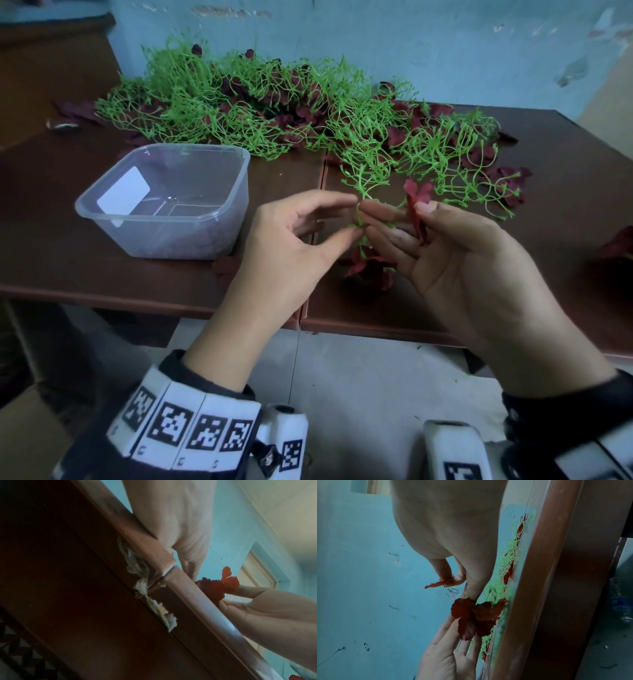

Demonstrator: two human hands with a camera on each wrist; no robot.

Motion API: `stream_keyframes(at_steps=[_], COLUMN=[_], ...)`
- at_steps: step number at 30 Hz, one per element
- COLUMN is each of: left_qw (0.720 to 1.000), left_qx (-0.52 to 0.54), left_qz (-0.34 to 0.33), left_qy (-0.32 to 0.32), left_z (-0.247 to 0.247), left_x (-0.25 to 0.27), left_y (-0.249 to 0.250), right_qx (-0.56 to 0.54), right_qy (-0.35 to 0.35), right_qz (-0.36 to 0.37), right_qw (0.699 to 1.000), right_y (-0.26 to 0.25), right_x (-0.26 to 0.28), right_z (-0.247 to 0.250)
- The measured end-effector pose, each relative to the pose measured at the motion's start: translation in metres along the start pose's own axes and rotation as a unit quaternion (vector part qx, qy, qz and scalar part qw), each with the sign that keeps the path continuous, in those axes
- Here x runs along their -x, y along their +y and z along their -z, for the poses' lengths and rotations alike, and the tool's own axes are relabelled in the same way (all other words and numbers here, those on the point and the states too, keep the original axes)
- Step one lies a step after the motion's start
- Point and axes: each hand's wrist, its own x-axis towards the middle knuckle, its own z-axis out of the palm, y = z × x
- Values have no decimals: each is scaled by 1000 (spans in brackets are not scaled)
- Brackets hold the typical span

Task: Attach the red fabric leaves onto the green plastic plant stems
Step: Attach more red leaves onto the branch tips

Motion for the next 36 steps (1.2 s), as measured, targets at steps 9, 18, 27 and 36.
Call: stream_keyframes(at_steps=[9, 18, 27, 36], left_qw=[991, 985, 994, 976], left_qx=[-88, -133, 55, 203], left_qz=[-100, -103, -10, 21], left_qy=[18, -41, -98, -72], left_z=[1, 1, -11, -9], left_x=[-1, -1, 4, 4], left_y=[-1, -2, 7, 9], right_qx=[17, 63, 106, 32], right_qy=[6, 10, -85, -71], right_qz=[-13, -3, -13, -64], right_qw=[1000, 998, 991, 995], right_y=[-1, 0, 2, 3], right_x=[1, 2, 3, 1], right_z=[1, 1, -2, 8])
